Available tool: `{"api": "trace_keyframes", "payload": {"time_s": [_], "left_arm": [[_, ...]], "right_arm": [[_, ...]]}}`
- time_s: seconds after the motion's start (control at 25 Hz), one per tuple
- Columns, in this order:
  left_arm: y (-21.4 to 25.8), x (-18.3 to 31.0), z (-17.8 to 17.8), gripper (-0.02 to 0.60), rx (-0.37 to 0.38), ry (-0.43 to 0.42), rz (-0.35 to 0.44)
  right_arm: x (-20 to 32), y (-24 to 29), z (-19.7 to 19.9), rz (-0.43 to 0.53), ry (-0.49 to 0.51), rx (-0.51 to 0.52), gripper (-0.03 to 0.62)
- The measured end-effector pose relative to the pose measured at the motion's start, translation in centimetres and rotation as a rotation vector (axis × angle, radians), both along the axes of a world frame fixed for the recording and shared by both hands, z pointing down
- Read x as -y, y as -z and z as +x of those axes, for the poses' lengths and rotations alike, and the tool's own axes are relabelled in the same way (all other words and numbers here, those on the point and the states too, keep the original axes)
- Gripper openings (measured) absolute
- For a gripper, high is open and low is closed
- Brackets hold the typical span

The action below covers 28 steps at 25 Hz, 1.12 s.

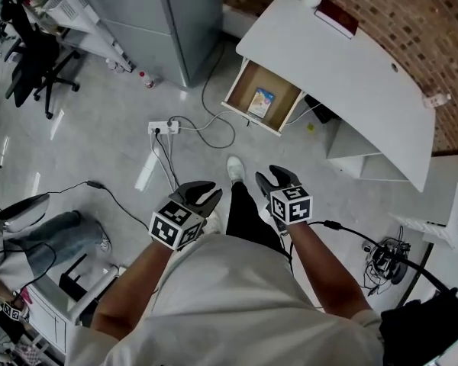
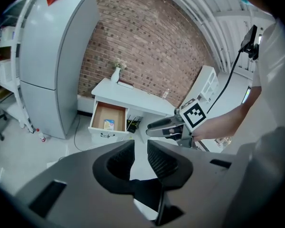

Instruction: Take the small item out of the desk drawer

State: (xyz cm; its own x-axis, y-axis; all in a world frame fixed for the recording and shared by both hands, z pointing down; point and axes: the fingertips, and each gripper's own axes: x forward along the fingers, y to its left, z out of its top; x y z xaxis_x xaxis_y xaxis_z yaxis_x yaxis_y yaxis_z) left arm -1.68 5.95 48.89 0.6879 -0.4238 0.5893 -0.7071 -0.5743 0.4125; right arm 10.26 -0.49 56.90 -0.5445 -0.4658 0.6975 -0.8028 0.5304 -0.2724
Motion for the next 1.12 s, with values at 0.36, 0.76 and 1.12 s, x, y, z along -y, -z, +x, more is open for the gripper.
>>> {"api": "trace_keyframes", "payload": {"time_s": [0.36,0.76,1.12], "left_arm": [[-0.9,15.5,3.5,0.081,0.031,0.005,-0.017],[-4.5,27.6,8.8,0.081,0.011,-0.015,-0.054],[-10.6,32.5,8.8,0.081,0.051,-0.071,-0.123]], "right_arm": [[20.7,-10.6,3.4,-0.131,-0.129,-0.045,0.254],[34.3,-21.5,5.0,-0.256,-0.327,-0.071,0.301],[40.4,-30.5,5.0,-0.346,-0.482,-0.147,0.330]]}}
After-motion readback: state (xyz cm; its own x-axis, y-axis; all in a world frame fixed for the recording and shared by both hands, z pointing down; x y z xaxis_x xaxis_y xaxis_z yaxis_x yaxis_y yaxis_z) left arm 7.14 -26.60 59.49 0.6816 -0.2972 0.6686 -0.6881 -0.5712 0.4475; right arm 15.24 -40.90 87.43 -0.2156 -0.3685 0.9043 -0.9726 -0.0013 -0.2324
